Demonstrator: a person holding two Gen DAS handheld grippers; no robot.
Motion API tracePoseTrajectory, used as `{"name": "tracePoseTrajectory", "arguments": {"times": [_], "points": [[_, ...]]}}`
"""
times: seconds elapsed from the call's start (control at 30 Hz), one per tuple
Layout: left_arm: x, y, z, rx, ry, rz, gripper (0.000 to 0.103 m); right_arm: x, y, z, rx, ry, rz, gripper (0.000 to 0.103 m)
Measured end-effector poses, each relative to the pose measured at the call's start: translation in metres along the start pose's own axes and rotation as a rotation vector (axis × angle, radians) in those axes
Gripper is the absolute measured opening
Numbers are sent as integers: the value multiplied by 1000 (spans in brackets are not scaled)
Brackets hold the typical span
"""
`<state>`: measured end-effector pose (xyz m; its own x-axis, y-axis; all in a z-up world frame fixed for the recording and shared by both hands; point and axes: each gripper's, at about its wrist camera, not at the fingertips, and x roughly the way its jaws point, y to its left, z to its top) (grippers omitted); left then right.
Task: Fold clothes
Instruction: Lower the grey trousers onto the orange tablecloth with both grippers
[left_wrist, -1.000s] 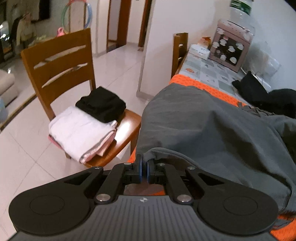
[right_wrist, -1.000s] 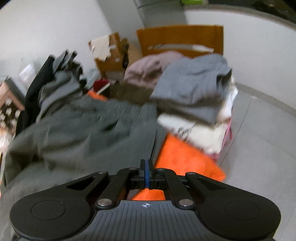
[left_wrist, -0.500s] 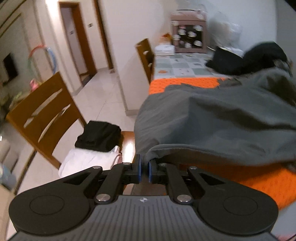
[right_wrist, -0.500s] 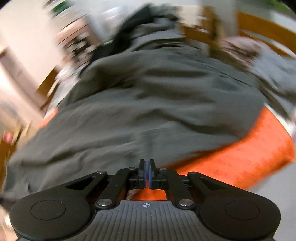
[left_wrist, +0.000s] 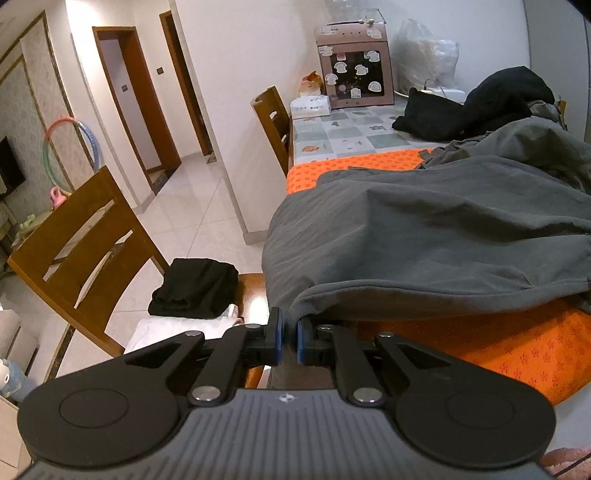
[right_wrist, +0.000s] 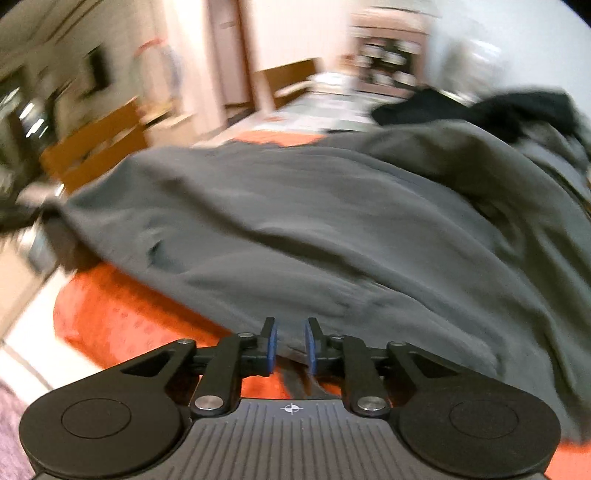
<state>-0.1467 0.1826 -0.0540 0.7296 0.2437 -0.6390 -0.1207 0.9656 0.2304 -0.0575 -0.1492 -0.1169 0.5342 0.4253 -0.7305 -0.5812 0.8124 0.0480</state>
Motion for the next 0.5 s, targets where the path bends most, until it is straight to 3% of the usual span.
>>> {"name": "tracePoseTrajectory", "arguments": {"times": [0.1,0.37,0.47,0.5], "points": [[1,1,1,-4,4,-2,11,12,19,4,-134,1,13,40],[2,1,1,3,-3,7,15,33,59,4,-467,-34,2,40],[3,0,0,3,-5,10,17,44,73,-2,-580,-32,-1,35],[3,-1,-1,6,-7,14,18,47,76,-3,-609,-28,-3,22]]}}
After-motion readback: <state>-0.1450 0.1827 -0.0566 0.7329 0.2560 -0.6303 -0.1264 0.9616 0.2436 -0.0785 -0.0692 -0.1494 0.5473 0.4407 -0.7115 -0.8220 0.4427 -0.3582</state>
